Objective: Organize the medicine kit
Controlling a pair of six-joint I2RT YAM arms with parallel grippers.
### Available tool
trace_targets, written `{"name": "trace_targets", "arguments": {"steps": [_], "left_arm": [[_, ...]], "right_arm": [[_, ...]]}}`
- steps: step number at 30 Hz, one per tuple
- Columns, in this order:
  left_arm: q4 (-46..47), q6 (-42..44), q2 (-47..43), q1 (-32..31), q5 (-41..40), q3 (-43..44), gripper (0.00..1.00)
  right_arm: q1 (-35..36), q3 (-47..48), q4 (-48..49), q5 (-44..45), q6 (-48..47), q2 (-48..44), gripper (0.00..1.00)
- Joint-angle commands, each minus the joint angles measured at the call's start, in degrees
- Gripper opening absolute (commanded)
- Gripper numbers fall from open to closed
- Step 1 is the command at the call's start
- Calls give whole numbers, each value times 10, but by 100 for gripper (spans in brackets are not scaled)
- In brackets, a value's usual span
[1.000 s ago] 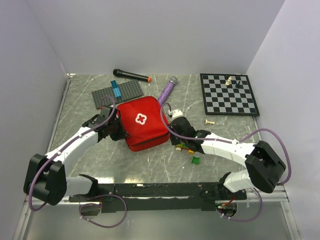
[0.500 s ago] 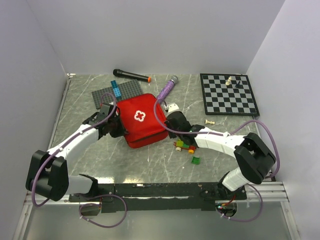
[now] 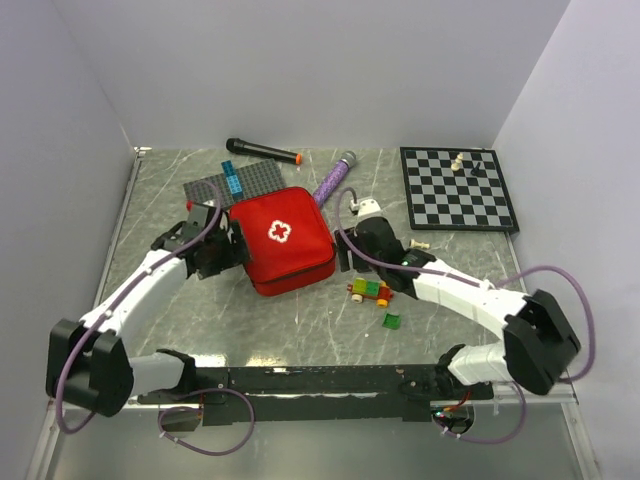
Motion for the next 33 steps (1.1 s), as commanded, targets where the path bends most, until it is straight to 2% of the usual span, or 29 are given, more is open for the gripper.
{"name": "trace_targets", "arguments": {"steps": [1,2,5,8,12,19,22,24,33], "left_arm": [[-23,-9,-77,4,-43,64,99],[-16,-21,-96,4,-56,66,97],[14,-55,-154,19,-106,58,96],[41,-80,-197,51,-122,38,96],[84,-87,-221,114,-72,10,96],[115,-90,-170,189,52,-10,96],[101,-75,-154,188,56,-8,96],[93,-61,-153,189,46,-8,96],[116,-58,-199,188,34,-53,96]], "right_arm": [[1,6,-54,12,26,-79,83],[1,1,-61,18,32,-98,84],[1,-17,-77,22,53,-155,86],[1,-38,-96,22,69,-208,86],[1,-56,-138,38,81,-265,86],[0,-95,-144,43,108,-330,87],[1,-95,-145,40,112,-345,89],[0,-87,-142,29,107,-352,100],[1,-43,-215,70,109,-352,100]]}}
